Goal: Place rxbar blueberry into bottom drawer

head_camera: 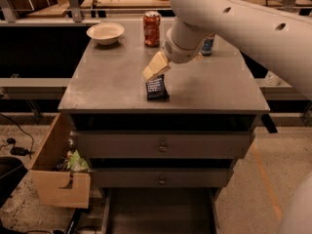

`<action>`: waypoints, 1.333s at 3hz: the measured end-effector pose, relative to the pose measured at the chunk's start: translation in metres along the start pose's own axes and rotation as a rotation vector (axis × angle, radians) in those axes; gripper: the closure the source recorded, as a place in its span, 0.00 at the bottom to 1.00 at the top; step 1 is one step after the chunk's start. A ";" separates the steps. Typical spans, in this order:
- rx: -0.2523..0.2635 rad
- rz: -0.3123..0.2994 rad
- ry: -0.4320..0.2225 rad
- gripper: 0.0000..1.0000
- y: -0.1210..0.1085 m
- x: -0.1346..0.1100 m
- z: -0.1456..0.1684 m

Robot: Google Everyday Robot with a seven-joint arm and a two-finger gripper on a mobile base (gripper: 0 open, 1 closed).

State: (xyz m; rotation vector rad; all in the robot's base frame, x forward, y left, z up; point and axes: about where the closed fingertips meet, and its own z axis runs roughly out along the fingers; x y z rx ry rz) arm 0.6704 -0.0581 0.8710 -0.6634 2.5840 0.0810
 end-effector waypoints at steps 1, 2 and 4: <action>0.018 0.024 0.043 0.00 0.006 -0.006 0.013; 0.033 0.063 0.105 0.00 0.000 0.003 0.031; 0.025 0.085 0.190 0.00 0.009 0.033 0.042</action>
Offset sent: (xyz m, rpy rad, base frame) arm 0.0159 -0.0129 -0.0589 -0.0828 0.1709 -0.1510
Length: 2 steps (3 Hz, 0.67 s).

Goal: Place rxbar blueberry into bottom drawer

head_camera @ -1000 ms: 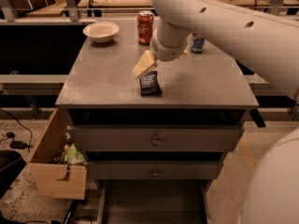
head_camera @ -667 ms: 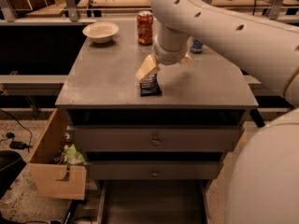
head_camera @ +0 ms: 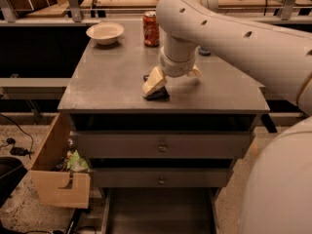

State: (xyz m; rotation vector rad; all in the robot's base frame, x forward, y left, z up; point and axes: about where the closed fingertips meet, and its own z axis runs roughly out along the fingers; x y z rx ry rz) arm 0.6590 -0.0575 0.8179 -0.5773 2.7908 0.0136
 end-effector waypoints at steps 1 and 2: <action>0.020 -0.017 0.026 0.16 0.014 0.013 0.001; 0.022 -0.017 0.030 0.39 0.014 0.015 0.001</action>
Offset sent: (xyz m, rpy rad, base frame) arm -0.0147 0.0074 -0.0050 -0.0284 0.0137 0.0083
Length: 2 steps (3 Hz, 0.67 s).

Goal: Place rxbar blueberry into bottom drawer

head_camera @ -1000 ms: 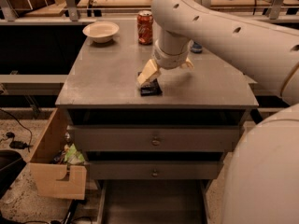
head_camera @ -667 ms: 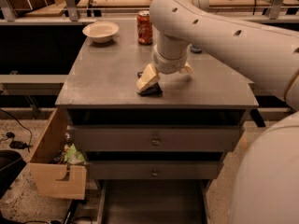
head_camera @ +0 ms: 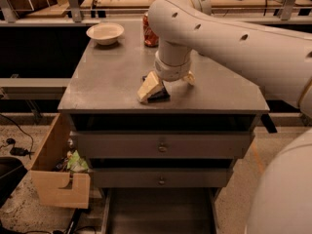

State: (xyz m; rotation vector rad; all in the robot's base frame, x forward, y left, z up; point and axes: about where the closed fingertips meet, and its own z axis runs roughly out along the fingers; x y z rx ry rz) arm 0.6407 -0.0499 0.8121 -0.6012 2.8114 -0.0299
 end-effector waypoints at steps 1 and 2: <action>0.000 0.000 0.000 0.63 -0.001 -0.002 -0.007; 0.000 0.000 0.000 0.87 -0.001 -0.004 -0.016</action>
Offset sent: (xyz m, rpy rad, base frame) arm 0.0000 0.0000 0.0057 0.0000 0.0000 0.0000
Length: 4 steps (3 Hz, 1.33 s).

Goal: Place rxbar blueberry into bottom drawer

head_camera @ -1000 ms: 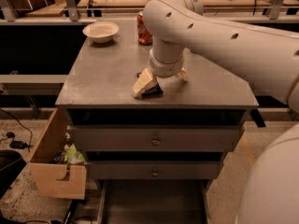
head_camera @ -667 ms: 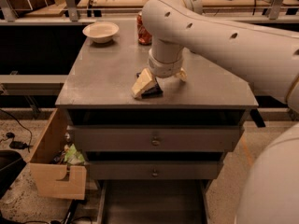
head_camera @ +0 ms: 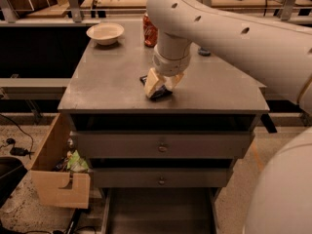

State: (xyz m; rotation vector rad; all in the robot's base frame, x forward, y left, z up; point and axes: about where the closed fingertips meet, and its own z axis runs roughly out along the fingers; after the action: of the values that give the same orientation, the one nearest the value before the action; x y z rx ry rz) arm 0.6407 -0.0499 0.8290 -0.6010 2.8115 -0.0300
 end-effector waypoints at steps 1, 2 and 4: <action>0.000 0.000 0.000 1.00 -0.001 -0.002 -0.007; 0.000 0.000 0.000 1.00 -0.001 -0.002 -0.007; -0.061 -0.056 -0.077 1.00 -0.016 0.007 -0.032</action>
Offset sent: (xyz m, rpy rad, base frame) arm 0.0000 0.0000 0.0071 0.0000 0.0000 -0.0001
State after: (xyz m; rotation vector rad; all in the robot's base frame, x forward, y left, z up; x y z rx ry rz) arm 0.6331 -0.0687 0.8595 -0.6796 2.7298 0.0665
